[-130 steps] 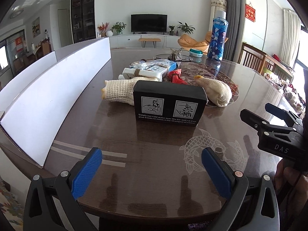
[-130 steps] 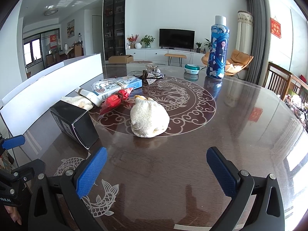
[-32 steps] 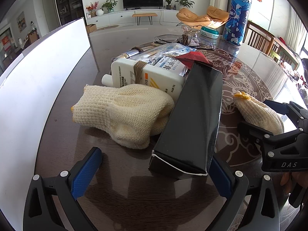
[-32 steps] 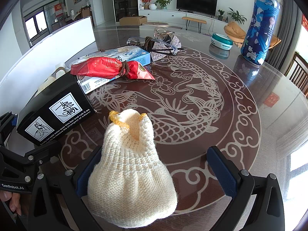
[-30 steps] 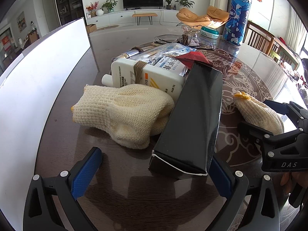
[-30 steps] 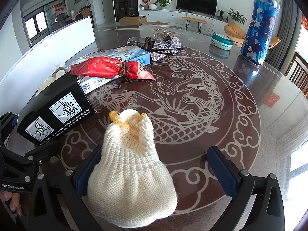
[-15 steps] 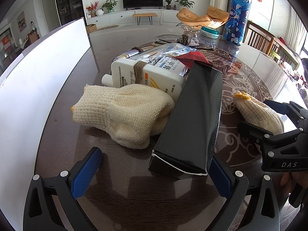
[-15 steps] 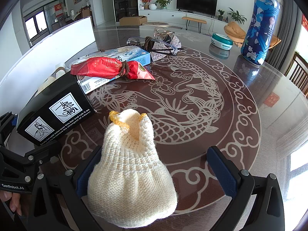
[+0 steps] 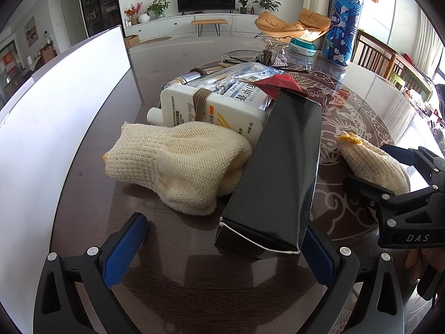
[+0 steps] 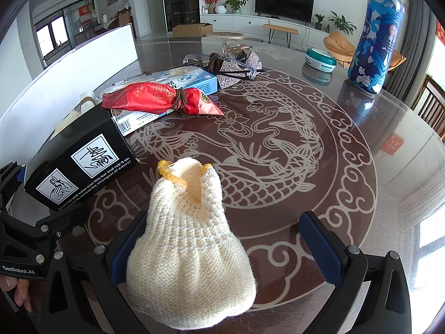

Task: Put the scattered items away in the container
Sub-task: 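Close the left tool on the black box while the right tool hovers over the knitted glove, then lift the black box with the left tool while the right tool grasps the knitted glove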

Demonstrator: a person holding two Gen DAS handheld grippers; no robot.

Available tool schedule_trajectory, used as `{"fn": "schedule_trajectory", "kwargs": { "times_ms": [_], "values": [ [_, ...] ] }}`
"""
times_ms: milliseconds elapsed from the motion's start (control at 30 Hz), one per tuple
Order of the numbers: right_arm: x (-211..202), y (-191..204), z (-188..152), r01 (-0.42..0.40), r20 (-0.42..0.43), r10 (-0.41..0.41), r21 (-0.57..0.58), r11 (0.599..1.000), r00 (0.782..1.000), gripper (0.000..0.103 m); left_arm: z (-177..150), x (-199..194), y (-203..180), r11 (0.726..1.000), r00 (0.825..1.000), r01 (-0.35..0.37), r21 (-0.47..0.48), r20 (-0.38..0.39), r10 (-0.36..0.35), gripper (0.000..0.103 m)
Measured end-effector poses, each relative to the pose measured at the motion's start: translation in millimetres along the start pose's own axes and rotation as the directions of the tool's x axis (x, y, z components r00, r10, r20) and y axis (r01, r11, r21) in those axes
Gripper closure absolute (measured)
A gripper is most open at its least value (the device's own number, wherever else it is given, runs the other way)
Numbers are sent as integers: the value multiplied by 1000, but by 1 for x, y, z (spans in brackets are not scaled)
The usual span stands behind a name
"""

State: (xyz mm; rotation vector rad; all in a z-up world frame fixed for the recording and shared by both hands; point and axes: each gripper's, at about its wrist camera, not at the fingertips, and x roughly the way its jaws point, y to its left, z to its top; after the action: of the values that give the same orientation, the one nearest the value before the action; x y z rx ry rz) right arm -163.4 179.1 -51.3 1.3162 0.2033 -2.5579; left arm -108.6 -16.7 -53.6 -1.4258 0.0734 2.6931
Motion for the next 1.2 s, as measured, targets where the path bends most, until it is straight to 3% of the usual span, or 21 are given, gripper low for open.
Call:
{"fn": "schedule_trajectory", "kwargs": {
  "times_ms": [333,633,733,867,933,1067,1100,1200],
  "values": [
    [0,0,0,0,0,0,0,1000,1000,0,0,-3,2,1000,1000,7,7,2,-7,0],
    [0,0,0,0,0,0,0,1000,1000,0,1,-3,-10,987,995,98,128,-36,-94,0],
    [0,0,0,0,0,0,0,1000,1000,0,7,-3,-9,981,988,153,115,-30,-150,0],
    [0,0,0,0,0,0,0,1000,1000,0,12,1,-16,982,989,145,122,-20,-144,0],
    [-1,0,0,0,0,0,0,1000,1000,0,13,-1,-20,979,990,140,146,-5,-141,22],
    [-1,0,0,0,0,0,0,1000,1000,0,16,-5,-23,974,985,167,155,6,-170,48],
    [-1,0,-1,0,0,0,0,1000,1000,0,16,-6,-22,973,984,175,153,10,-179,64],
    [-1,0,-1,0,0,0,0,1000,1000,0,11,-10,-23,970,981,187,154,29,-193,68]
  ]
}}
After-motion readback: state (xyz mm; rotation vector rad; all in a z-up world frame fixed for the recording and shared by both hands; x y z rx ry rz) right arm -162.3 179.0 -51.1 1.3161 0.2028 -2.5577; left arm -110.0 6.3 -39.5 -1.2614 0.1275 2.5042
